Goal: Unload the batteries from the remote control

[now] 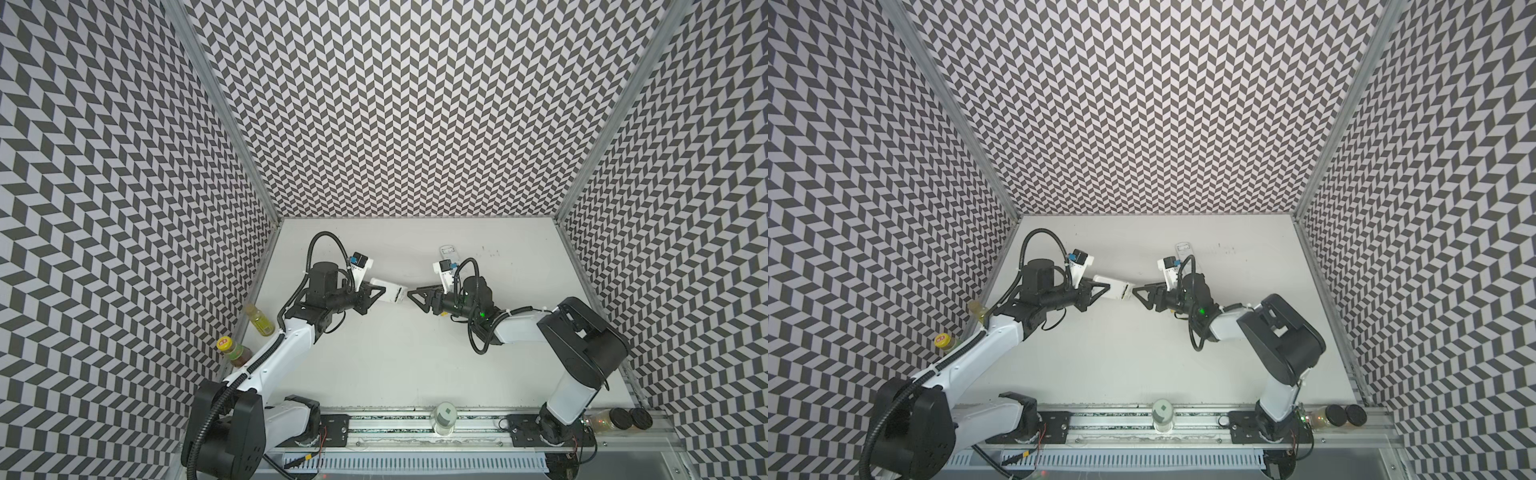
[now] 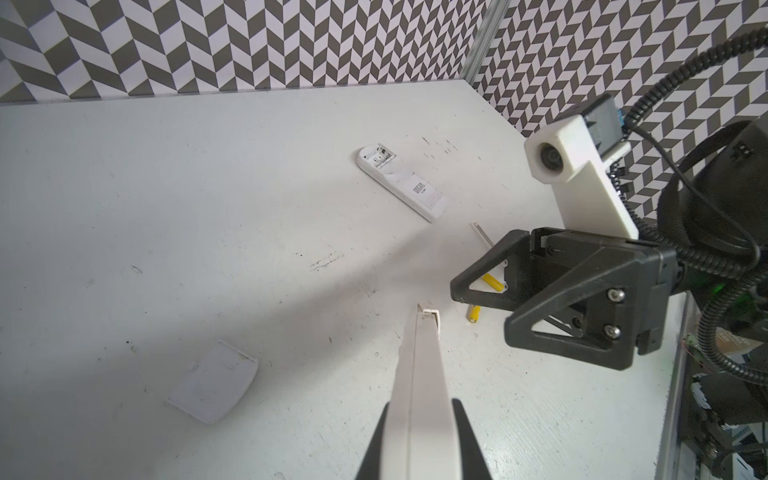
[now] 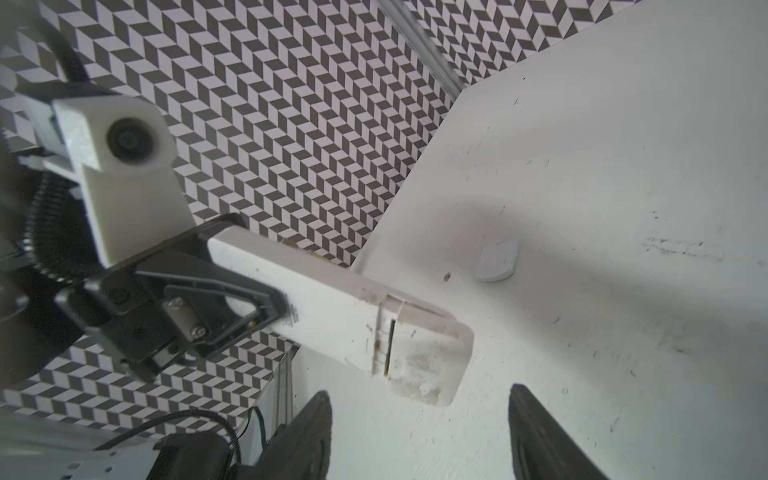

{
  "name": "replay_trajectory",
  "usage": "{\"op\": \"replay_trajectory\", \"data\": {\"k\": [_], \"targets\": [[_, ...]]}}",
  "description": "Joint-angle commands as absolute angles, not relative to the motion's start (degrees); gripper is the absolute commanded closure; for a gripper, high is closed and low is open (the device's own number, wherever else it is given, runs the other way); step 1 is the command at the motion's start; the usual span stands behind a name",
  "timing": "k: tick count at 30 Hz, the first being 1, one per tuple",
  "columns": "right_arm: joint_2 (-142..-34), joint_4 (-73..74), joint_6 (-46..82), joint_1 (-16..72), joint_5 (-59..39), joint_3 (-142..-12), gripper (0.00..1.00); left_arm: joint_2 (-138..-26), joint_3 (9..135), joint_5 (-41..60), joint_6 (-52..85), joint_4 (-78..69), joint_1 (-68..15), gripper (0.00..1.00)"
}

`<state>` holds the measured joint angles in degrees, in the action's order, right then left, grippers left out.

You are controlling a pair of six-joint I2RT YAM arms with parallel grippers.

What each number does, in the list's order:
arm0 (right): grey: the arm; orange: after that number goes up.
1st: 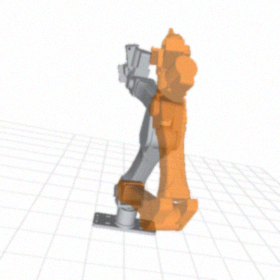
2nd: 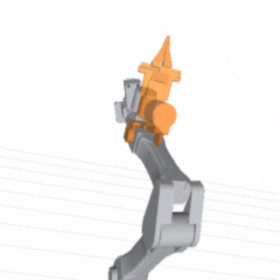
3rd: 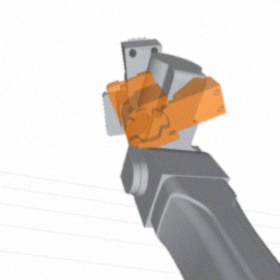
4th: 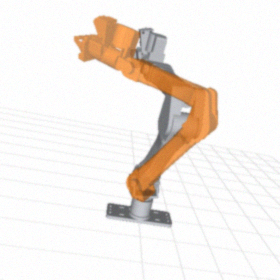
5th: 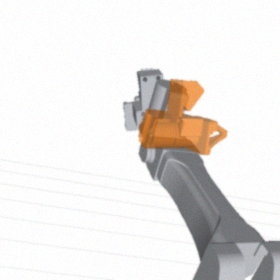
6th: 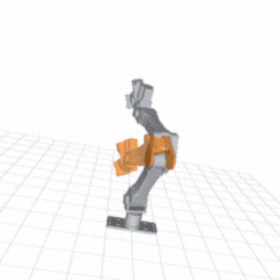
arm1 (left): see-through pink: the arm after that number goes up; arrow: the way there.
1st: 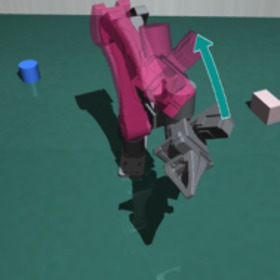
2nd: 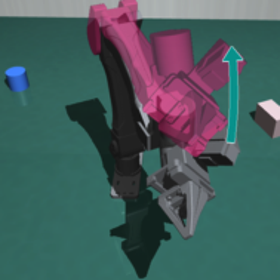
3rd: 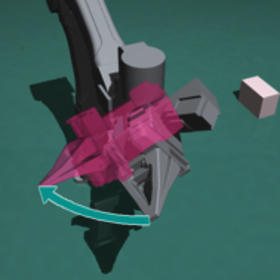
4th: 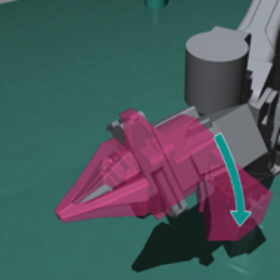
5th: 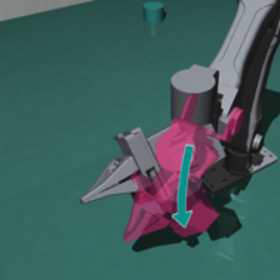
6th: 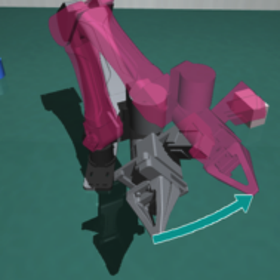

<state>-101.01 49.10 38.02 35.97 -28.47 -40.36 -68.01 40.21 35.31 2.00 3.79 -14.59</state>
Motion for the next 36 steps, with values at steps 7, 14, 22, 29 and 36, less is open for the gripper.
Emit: {"op": "replay_trajectory", "data": {"k": [7, 14, 22, 29, 36], "targets": [[-109.85, 45.62, 38.54, 38.97, -26.29, -50.18, 0.33, -66.81, 41.05, 31.70, 1.02, 2.98, -14.08, 1.00], [-112.71, 44.56, 37.82, 38.82, -25.89, -52.12, 0.43, -66.56, 41.50, 31.29, 0.71, 3.42, -13.74, 1.00], [-115.41, 44.09, 37.17, 37.84, -25.81, -53.21, 0.47, -65.83, 41.79, 26.83, -0.53, 3.91, -12.67, 1.00], [-114.61, 42.93, 36.38, 36.88, -25.89, -53.26, 0.51, -65.48, 42.65, 24.60, -1.54, 4.81, -12.18, 1.00], [-110.72, 36.56, 32.57, 36.86, -24.42, -50.74, 0.67, -65.63, 43.68, 26.21, -2.37, 5.94, -12.08, 1.00]]}}
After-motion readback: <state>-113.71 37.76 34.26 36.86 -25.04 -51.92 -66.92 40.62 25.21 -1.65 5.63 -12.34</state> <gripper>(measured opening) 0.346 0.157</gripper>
